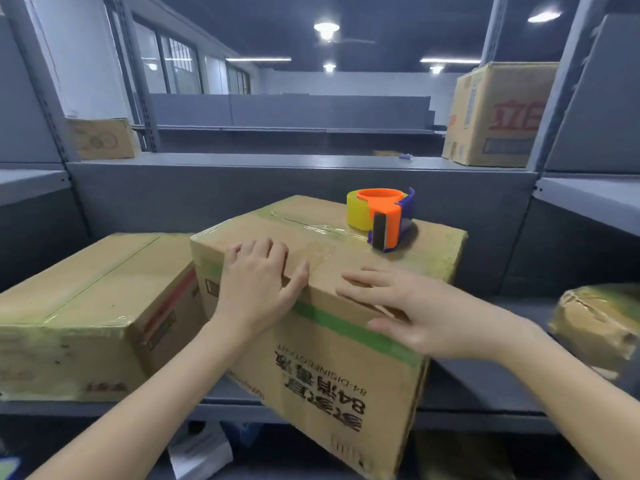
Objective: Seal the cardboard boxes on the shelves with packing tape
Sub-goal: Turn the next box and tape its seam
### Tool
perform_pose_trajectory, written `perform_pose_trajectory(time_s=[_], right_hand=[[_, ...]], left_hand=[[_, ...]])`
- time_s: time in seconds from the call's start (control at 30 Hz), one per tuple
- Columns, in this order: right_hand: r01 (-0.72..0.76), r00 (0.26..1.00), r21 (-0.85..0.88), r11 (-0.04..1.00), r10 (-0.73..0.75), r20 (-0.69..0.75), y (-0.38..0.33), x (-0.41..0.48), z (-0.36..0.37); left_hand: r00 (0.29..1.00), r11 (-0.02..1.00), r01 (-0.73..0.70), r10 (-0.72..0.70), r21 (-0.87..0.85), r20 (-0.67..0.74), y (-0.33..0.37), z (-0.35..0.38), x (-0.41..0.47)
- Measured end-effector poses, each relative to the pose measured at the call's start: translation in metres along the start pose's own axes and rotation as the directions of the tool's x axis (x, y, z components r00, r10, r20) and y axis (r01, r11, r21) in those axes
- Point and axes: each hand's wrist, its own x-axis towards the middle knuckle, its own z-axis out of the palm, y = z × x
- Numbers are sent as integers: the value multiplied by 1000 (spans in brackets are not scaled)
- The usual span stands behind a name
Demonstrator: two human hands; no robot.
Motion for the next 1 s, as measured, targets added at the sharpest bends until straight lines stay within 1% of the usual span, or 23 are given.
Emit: perform_pose_trajectory(time_s=[0.07, 0.13, 0.2, 0.23, 0.3, 0.33, 0.4, 0.47, 0.57, 0.6, 0.67, 0.73, 0.83, 0.93, 1.0], right_hand=[[-37, 997, 36, 999, 34, 70, 21, -10, -8], [-117, 986, 61, 991, 109, 125, 44, -18, -15], [-204, 972, 56, 977, 196, 129, 65, -24, -19], [-241, 966, 44, 969, 236, 103, 73, -25, -21], [-297, 955, 34, 954, 297, -5, 82, -22, -20], [-319, 944, 33, 947, 321, -73, 83, -18, -18], [-332, 924, -4, 943, 324, -204, 77, -6, -11], [-303, 917, -71, 950, 270, -294, 63, 9, 0], [-238, 916, -97, 966, 191, -352, 39, 37, 19], [-221, 915, -105, 970, 169, -366, 33, 46, 24], [-216, 899, -144, 966, 139, -416, 26, 59, 32], [-221, 861, -145, 965, 123, -493, 25, 61, 36], [-123, 811, -113, 986, 34, -584, 36, 49, 39], [-20, 827, -35, 999, -3, -563, 61, 32, 32], [21, 856, 7, 1000, -14, -516, 83, 21, 25]], left_hand=[[999, 997, -40, 40, 59, -3, 15, -1, -5], [994, 990, -113, 114, 81, 2, 28, 1, -7], [981, 979, -195, 193, 62, 31, 33, 2, -3], [969, 969, -243, 241, 38, 46, 33, 3, 1], [937, 940, -337, 341, -54, 77, 25, 6, 13], [922, 925, -361, 373, -122, 100, 18, 6, 20], [908, 906, -351, 391, -238, 152, -4, 1, 33], [898, 909, -286, 364, -303, 247, -32, -7, 44], [904, 916, -154, 282, -370, 320, -63, -11, 50], [909, 911, -124, 263, -393, 323, -69, -9, 48], [931, 892, -93, 236, -443, 279, -71, 0, 38], [954, 884, -75, 198, -461, 226, -68, 5, 30], [967, 906, -49, 148, -421, 206, -53, -1, 22], [983, 945, -29, 86, -327, 161, -17, -6, 2], [990, 976, -20, 51, -219, 134, 18, -8, -12]])
